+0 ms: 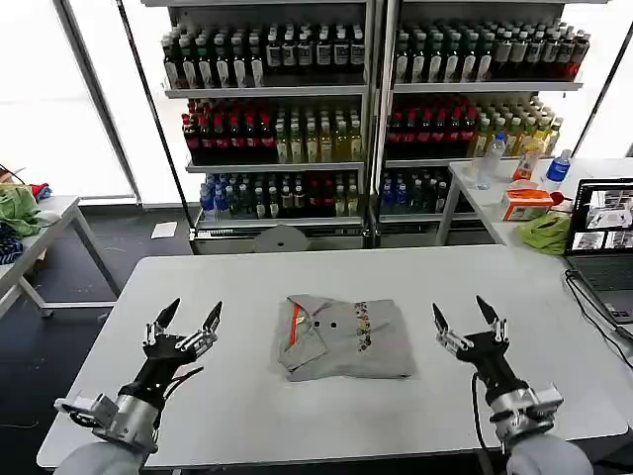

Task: Fold and organize the clothes.

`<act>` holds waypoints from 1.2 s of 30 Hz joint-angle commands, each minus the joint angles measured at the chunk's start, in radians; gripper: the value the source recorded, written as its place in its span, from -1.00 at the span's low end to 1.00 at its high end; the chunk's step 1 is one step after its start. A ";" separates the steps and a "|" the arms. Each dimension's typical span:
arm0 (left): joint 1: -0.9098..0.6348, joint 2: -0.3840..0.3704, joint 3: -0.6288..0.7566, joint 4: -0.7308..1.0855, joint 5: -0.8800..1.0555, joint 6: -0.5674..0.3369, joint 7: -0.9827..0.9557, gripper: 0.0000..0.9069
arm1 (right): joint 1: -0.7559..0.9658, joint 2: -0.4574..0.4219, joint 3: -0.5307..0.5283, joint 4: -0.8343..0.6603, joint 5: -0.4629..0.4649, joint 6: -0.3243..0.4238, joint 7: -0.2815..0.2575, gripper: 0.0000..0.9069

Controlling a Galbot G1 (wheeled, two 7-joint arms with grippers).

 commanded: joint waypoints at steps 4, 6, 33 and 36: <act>0.169 -0.102 -0.100 -0.020 0.234 -0.142 0.044 1.00 | -0.237 0.131 0.041 0.094 -0.125 0.183 -0.052 1.00; 0.174 -0.107 -0.100 -0.019 0.244 -0.148 0.050 1.00 | -0.239 0.141 0.047 0.093 -0.129 0.183 -0.055 1.00; 0.160 -0.078 -0.164 -0.046 0.282 -0.103 0.159 1.00 | -0.255 0.134 0.102 0.063 -0.071 0.225 -0.061 1.00; 0.157 -0.078 -0.182 -0.048 0.283 -0.100 0.164 1.00 | -0.270 0.142 0.127 0.067 -0.050 0.230 -0.070 1.00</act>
